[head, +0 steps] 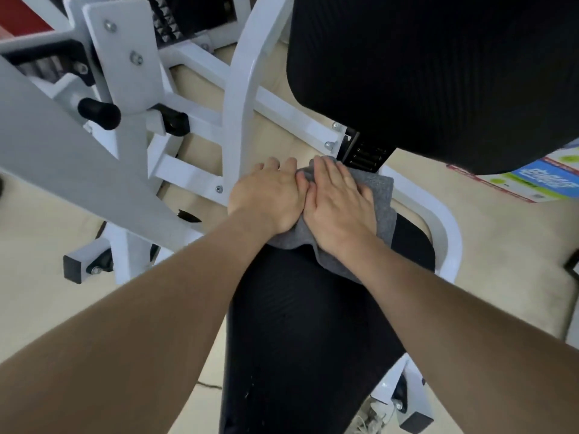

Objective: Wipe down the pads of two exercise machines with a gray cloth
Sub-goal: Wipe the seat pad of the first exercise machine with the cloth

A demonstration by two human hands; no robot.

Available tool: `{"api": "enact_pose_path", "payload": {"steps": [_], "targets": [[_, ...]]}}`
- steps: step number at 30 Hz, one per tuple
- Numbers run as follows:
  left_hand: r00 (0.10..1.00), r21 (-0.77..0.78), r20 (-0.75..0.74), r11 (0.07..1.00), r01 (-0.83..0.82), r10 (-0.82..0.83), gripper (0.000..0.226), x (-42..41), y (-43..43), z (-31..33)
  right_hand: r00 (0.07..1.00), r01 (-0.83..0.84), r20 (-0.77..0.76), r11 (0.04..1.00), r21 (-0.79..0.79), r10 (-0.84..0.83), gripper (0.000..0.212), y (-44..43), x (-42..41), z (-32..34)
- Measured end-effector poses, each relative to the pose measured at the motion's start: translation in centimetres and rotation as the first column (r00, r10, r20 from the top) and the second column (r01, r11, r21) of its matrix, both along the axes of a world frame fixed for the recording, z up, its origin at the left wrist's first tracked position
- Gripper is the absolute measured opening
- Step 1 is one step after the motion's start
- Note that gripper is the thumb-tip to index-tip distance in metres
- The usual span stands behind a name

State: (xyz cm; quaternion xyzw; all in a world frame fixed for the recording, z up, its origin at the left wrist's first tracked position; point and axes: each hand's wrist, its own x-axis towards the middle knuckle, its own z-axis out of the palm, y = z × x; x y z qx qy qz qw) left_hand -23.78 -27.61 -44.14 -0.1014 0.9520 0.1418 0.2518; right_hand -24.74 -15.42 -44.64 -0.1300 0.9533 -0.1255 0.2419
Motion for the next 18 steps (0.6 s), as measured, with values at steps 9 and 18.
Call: {"api": "enact_pose_path", "payload": {"steps": [9,18], "targets": [[0.987,-0.069,-0.086,0.989,0.129,-0.135,0.059,12.9,3.2,5.3,1.000,-0.011,0.020,1.000,-0.004,0.011,0.057,3.6,13.3,5.3],[0.996,-0.099,-0.036,0.992,0.072,-0.076,0.059,1.9,4.1,0.8,0.998,0.056,0.036,0.997,0.053,-0.057,0.056,4.0,2.4,1.0]]}}
